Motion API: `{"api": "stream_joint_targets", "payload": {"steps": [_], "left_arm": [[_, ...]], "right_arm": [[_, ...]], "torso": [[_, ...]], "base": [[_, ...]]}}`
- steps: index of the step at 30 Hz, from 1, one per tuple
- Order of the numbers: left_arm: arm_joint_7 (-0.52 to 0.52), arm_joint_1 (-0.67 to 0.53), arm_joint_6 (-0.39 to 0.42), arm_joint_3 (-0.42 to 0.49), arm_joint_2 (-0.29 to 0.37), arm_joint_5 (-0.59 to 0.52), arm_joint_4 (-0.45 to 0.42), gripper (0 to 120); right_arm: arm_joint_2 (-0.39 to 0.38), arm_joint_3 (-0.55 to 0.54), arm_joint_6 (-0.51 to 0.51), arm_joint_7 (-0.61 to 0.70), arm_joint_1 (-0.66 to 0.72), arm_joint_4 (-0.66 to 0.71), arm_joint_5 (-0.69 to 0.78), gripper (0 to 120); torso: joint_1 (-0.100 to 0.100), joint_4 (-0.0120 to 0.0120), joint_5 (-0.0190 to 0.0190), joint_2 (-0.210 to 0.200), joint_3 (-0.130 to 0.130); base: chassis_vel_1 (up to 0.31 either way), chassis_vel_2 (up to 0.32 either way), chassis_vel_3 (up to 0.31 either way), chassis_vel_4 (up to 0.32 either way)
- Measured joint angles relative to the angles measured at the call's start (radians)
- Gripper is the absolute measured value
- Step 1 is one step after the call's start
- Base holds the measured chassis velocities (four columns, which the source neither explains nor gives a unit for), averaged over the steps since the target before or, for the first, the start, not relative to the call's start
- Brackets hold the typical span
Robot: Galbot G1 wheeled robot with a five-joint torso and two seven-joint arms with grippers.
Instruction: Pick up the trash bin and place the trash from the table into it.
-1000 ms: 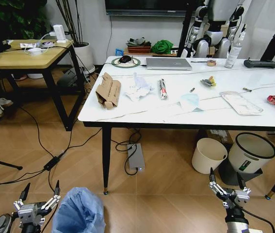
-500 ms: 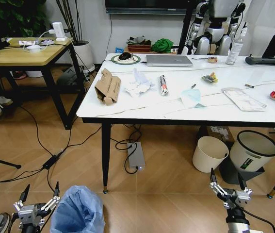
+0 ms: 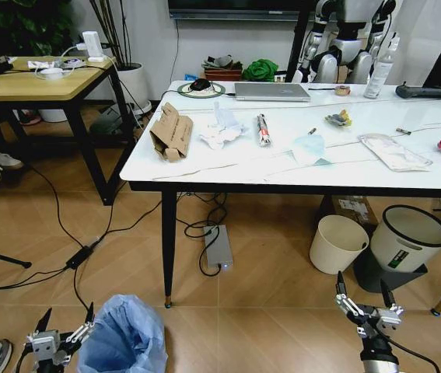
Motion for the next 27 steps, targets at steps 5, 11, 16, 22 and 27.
{"api": "stream_joint_targets", "payload": {"steps": [5, 11, 16, 22, 27], "left_arm": [[0.001, -0.031, 0.002, 0.005, 0.0, -0.003, 0.083, 100], [0.001, -0.073, 0.001, 0.007, 0.002, -0.019, 0.177, 100], [0.001, -0.088, 0.001, 0.012, -0.001, -0.02, 0.204, 100], [0.011, -0.108, 0.0, 0.015, -0.007, -0.022, 0.23, 100], [0.018, -0.119, -0.005, 0.017, -0.01, -0.018, 0.248, 100]], "right_arm": [[0.005, -0.006, 0.001, 0.0, 0.001, -0.003, -0.004, 100], [0.011, -0.007, 0.008, 0.0, 0.001, -0.011, -0.006, 100], [0.015, -0.008, 0.009, 0.0, 0.002, -0.017, -0.007, 100], [0.018, -0.013, 0.011, -0.001, 0.003, -0.019, -0.009, 100], [0.019, -0.014, 0.011, -0.001, 0.003, -0.019, -0.009, 100]], "torso": [[-0.005, 0.0001, -0.0001, -0.017, -0.012], [-0.013, 0.0, -0.0001, -0.041, -0.029], [-0.02, 0.0, -0.0001, -0.059, -0.039], [-0.028, 0.0, 0.0, -0.087, -0.06], [-0.035, 0.0, 0.0001, -0.107, -0.073]], "base": [[0.0, 0.0, 0.0, 0.0], [0.0, 0.0, 0.0, 0.0], [0.0, 0.0, 0.0, 0.0], [0.0, 0.0, 0.0, 0.0], [0.0, 0.0, 0.0, 0.0]]}}
